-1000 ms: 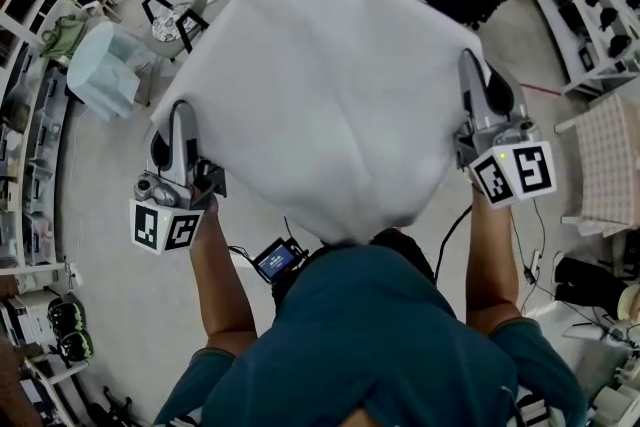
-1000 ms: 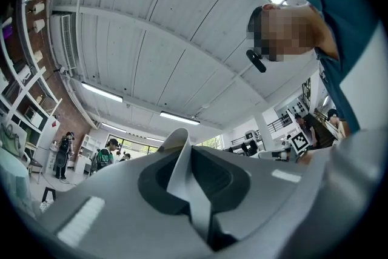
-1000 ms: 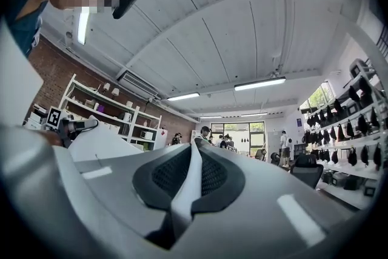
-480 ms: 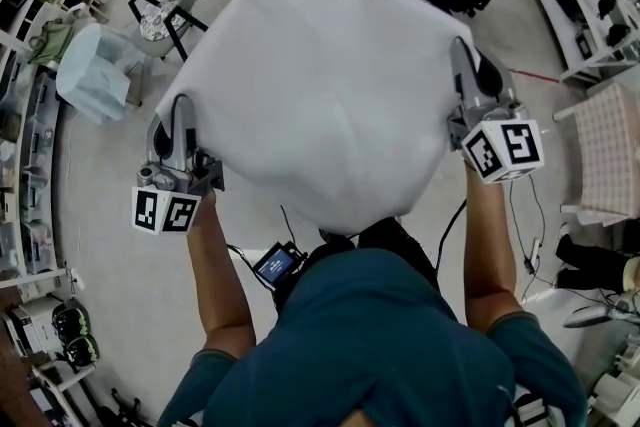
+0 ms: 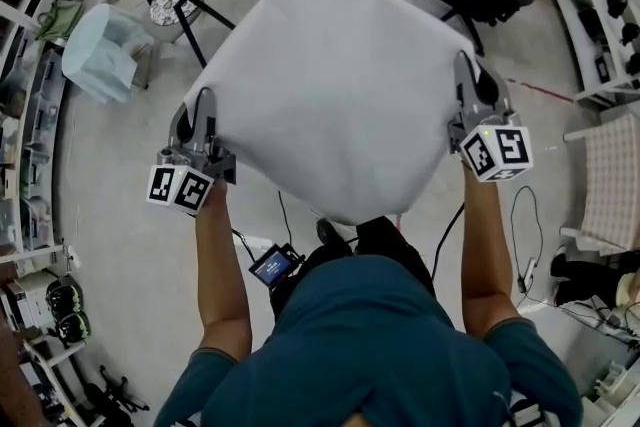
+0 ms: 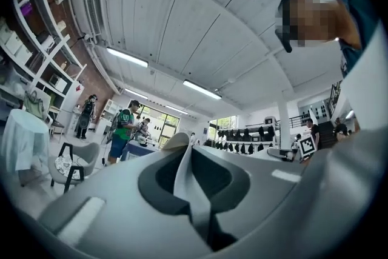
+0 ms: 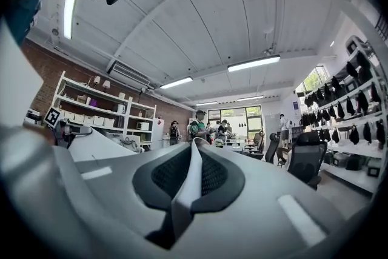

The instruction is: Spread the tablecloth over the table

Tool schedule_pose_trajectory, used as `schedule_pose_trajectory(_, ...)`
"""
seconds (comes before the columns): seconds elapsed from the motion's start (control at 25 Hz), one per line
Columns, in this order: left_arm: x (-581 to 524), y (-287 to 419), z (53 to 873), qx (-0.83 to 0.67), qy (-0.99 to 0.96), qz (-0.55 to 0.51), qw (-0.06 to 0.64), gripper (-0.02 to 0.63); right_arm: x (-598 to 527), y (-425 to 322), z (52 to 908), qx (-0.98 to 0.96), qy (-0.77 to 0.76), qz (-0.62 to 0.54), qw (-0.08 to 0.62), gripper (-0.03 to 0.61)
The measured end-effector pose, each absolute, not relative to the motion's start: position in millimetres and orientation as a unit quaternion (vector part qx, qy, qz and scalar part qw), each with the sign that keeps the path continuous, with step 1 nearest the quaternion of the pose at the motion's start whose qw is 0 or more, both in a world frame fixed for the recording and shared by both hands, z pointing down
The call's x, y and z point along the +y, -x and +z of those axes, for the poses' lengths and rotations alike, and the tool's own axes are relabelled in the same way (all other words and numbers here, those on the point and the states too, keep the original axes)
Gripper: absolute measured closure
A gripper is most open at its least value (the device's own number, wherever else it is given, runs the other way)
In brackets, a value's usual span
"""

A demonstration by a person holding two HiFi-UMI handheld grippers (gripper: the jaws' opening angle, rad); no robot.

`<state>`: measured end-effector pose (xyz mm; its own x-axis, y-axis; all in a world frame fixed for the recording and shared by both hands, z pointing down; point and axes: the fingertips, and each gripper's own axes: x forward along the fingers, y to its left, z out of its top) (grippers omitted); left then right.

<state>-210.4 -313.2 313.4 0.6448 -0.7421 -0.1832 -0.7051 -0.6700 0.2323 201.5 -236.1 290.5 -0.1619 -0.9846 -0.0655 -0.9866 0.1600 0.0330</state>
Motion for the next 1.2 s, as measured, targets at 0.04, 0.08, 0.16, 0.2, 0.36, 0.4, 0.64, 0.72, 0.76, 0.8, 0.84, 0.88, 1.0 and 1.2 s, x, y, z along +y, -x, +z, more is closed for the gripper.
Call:
schedule_pose_trajectory(0.04, -319.8, 208.7, 321.5, -0.404, -0.902, -0.128, 0.077, 0.609, -244.5, -205.1, 297.9, 0.763, 0.646, 0.030, 0.013, 0.565)
schedule_pose_trajectory(0.08, -326.5, 207.4, 329.6, -0.408, -0.900, -0.124, 0.084, 0.609, -253.0, -207.9, 304.7, 0.764, 0.644, 0.026, 0.010, 0.565)
schedule_pose_trajectory(0.16, -340.5, 205.5, 346.6, -0.416, -0.897, -0.115, 0.100, 0.609, -270.1, -212.2, 317.6, 0.767, 0.642, 0.018, 0.004, 0.565)
schedule_pose_trajectory(0.2, -347.6, 204.5, 355.6, -0.418, -0.895, -0.111, 0.107, 0.609, -278.5, -214.4, 324.3, 0.768, 0.641, 0.012, 0.002, 0.565)
schedule_pose_trajectory(0.36, -372.7, 197.0, 391.7, -0.431, -0.887, -0.093, 0.134, 0.609, -310.5, -226.5, 355.4, 0.771, 0.637, -0.012, -0.008, 0.565)
schedule_pose_trajectory(0.4, -377.8, 195.6, 400.7, -0.435, -0.885, -0.088, 0.141, 0.609, -318.3, -229.2, 363.4, 0.772, 0.636, -0.018, -0.011, 0.565)
schedule_pose_trajectory(0.64, -407.5, 194.3, 445.7, -0.460, -0.868, -0.067, 0.174, 0.610, -363.2, -238.3, 407.6, 0.777, 0.626, -0.050, -0.028, 0.565)
schedule_pose_trajectory(0.72, -417.8, 195.5, 458.0, -0.466, -0.863, -0.062, 0.184, 0.611, -378.3, -239.7, 419.5, 0.779, 0.624, -0.060, -0.032, 0.565)
schedule_pose_trajectory(0.76, -423.9, 196.0, 463.9, -0.469, -0.861, -0.059, 0.188, 0.611, -386.2, -240.1, 424.7, 0.779, 0.623, -0.065, -0.034, 0.565)
schedule_pose_trajectory(0.8, -430.4, 196.4, 469.7, -0.472, -0.859, -0.056, 0.192, 0.611, -394.3, -240.3, 429.5, 0.780, 0.621, -0.068, -0.036, 0.565)
schedule_pose_trajectory(0.84, -437.1, 196.9, 475.5, -0.474, -0.857, -0.054, 0.196, 0.611, -402.2, -240.2, 433.7, 0.781, 0.620, -0.070, -0.037, 0.565)
schedule_pose_trajectory(0.88, -443.6, 197.6, 481.2, -0.477, -0.854, -0.053, 0.200, 0.611, -409.8, -240.0, 437.6, 0.782, 0.619, -0.072, -0.038, 0.565)
schedule_pose_trajectory(1.0, -461.4, 201.5, 494.0, -0.485, -0.849, -0.049, 0.205, 0.611, -431.3, -239.0, 446.7, 0.783, 0.616, -0.074, -0.039, 0.565)
schedule_pose_trajectory(1.2, -485.6, 205.3, 483.7, -0.488, -0.853, -0.060, 0.176, 0.611, -461.2, -240.0, 446.7, 0.782, 0.619, -0.066, -0.031, 0.565)
